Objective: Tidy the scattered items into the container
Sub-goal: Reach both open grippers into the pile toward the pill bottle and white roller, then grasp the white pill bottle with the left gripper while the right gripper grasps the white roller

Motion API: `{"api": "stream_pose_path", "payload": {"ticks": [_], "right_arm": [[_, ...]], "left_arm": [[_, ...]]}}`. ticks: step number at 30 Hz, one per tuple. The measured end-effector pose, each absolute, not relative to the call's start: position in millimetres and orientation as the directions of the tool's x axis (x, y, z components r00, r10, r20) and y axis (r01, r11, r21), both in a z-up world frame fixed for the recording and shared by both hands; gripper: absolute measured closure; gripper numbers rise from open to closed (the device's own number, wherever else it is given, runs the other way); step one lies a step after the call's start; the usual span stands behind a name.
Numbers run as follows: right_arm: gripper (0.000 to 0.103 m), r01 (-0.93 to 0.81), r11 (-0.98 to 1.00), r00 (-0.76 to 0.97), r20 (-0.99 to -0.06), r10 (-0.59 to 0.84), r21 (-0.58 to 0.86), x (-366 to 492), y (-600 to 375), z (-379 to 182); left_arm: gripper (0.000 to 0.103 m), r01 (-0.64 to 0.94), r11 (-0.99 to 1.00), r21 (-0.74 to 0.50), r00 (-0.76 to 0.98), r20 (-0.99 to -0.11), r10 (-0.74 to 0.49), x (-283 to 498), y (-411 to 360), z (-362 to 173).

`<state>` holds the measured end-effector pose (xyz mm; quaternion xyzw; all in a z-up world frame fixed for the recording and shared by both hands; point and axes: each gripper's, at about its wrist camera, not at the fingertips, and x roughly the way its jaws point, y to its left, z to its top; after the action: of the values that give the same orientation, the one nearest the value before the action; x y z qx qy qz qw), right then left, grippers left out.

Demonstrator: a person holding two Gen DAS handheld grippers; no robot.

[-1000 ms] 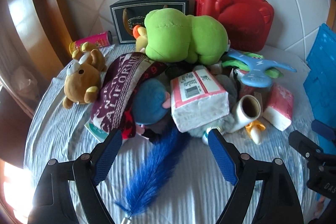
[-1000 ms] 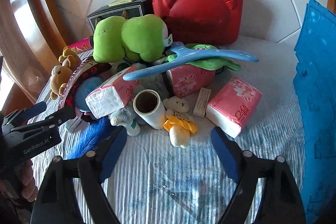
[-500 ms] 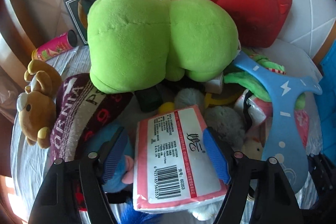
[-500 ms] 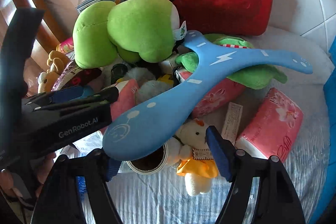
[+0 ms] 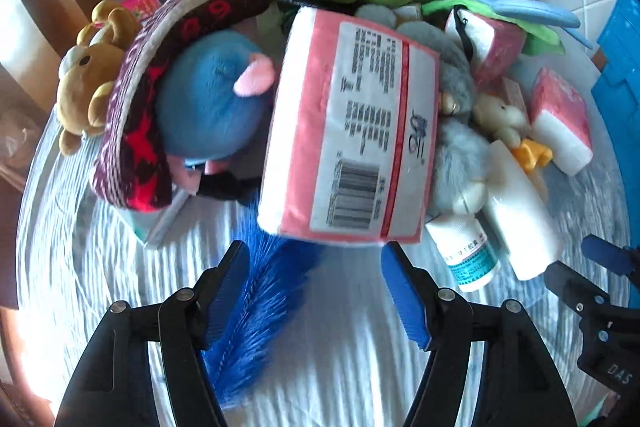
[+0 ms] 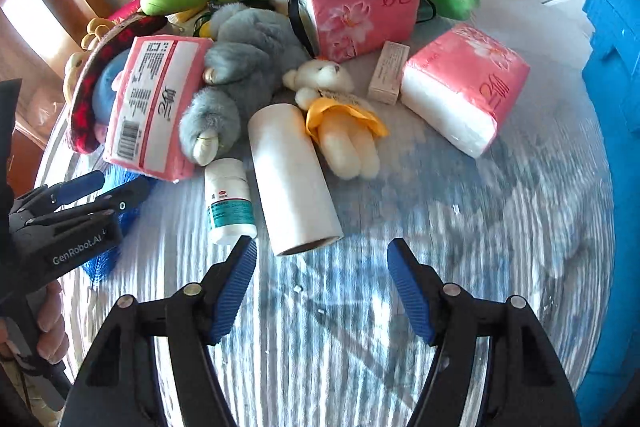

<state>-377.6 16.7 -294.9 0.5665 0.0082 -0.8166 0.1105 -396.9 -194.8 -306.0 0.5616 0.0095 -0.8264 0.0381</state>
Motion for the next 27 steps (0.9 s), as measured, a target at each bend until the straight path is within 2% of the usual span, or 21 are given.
{"api": "stream_pose_path", "payload": {"ticks": [4, 5, 6, 7, 24, 25, 26, 27], "right_arm": [[0.036, 0.205, -0.973, -0.360, -0.916, -0.177, 0.107, -372, 18, -288], [0.043, 0.216, -0.971, -0.361, -0.915, -0.180, 0.106, -372, 15, -287], [0.056, 0.226, -0.968, -0.361, -0.914, -0.184, 0.105, -373, 13, -286], [0.059, 0.238, -0.966, -0.361, -0.914, -0.187, 0.104, -374, 11, -286], [0.059, 0.260, -0.958, -0.338, -0.917, -0.209, 0.123, -399, 45, -298], [0.059, 0.268, -0.955, -0.336, -0.916, -0.220, 0.131, -400, 46, -298], [0.059, 0.280, -0.950, -0.332, -0.915, -0.231, 0.139, -402, 43, -299], [0.059, 0.293, -0.945, -0.327, -0.914, -0.242, 0.146, -403, 40, -299]], "left_arm": [[0.034, 0.079, -0.997, 0.026, -0.398, -0.916, -0.055, -386, -192, -295], [0.034, 0.079, -0.997, 0.025, -0.404, -0.913, -0.055, -385, -190, -292], [0.034, 0.079, -0.997, 0.024, -0.411, -0.910, -0.054, -384, -188, -289], [0.034, 0.078, -0.997, 0.021, -0.414, -0.909, -0.051, -383, -186, -288], [0.033, 0.046, -0.997, -0.066, -0.361, -0.931, 0.045, -406, -116, -323], [0.035, 0.046, -0.997, -0.057, -0.356, -0.934, 0.037, -407, -113, -326], [0.043, 0.047, -0.998, -0.037, -0.347, -0.938, 0.018, -408, -112, -331], [0.056, 0.051, -0.998, -0.027, -0.339, -0.941, 0.008, -406, -114, -333]]}}
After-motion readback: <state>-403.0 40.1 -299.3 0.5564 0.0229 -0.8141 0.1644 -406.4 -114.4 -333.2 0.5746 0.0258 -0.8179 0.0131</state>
